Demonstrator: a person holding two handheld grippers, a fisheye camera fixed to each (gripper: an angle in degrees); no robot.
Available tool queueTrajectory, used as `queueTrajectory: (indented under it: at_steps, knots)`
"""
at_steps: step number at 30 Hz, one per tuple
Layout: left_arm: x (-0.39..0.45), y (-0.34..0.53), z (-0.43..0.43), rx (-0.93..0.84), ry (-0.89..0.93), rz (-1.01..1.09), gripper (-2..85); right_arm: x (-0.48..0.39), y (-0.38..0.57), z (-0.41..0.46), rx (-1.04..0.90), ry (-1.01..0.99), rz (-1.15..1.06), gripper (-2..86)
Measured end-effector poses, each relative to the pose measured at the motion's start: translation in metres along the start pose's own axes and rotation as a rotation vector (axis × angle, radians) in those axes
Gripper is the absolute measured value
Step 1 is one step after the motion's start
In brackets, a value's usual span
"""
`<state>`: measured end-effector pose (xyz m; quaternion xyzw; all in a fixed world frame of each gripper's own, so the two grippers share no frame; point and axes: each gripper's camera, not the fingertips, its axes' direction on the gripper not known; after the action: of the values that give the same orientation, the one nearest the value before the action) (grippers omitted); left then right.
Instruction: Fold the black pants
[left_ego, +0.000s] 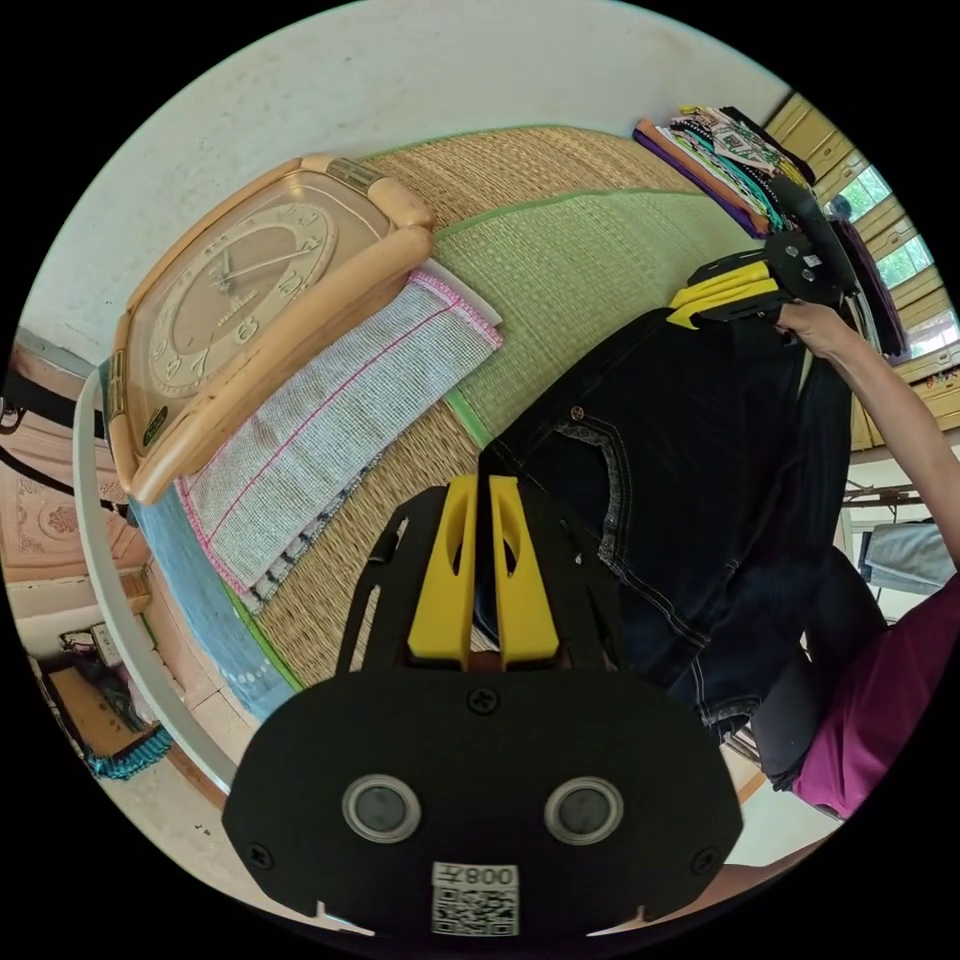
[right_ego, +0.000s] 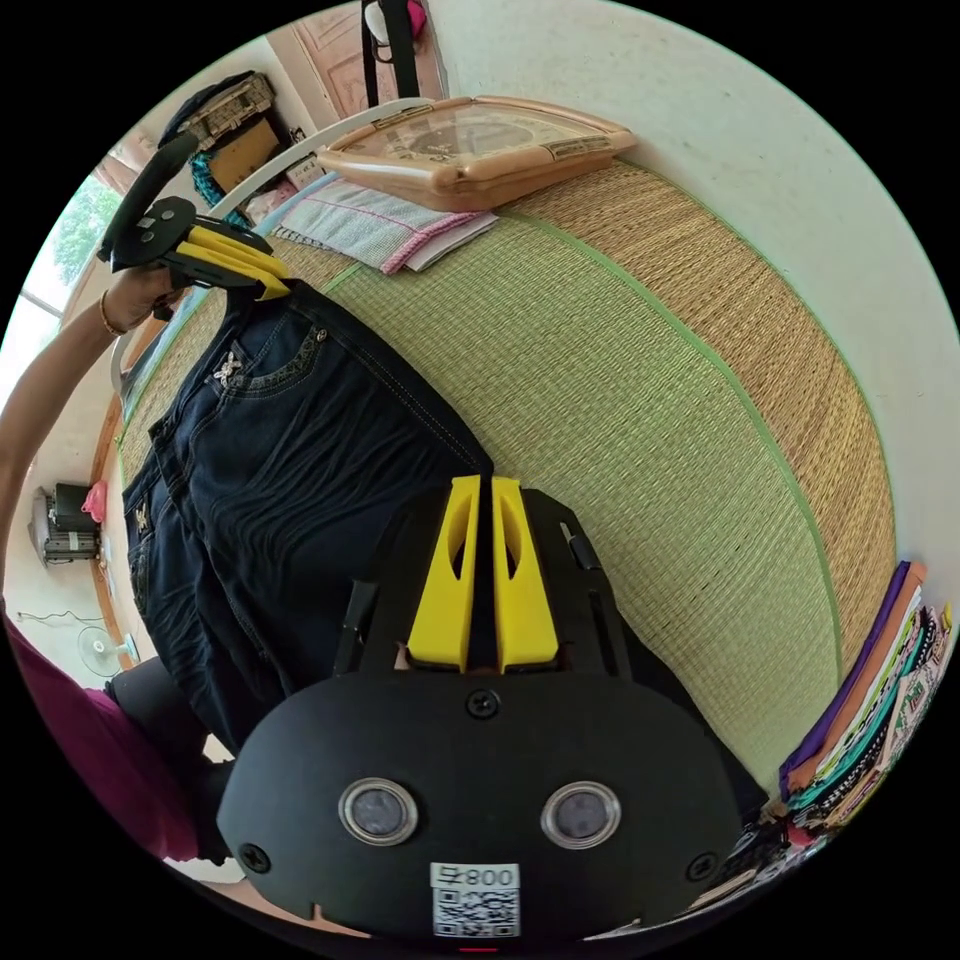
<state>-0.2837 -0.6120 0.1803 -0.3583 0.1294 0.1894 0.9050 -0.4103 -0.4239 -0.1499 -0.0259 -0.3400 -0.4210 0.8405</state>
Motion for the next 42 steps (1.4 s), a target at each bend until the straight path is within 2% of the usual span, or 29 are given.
queueTrajectory:
  at_steps: [14, 27, 34, 42]
  knots:
    - [0.065, 0.069, -0.117, 0.17, -0.07, -0.023, 2.2, -0.046, 0.108, -0.1, 0.182, 0.066, 0.054, 1.4]
    - [0.159, 0.189, -0.205, 0.257, -0.054, 0.01, 2.1, -0.149, 0.26, -0.171, 0.305, 0.047, 0.089, 1.5]
    - [0.208, 0.254, -0.207, 0.214, -0.002, 0.059, 1.6, -0.206, 0.337, -0.159, 0.283, -0.012, 0.081, 1.6]
    - [0.253, 0.305, -0.181, 0.052, 0.015, 0.092, 0.5, -0.253, 0.38, -0.116, 0.179, -0.073, 0.084, 1.5]
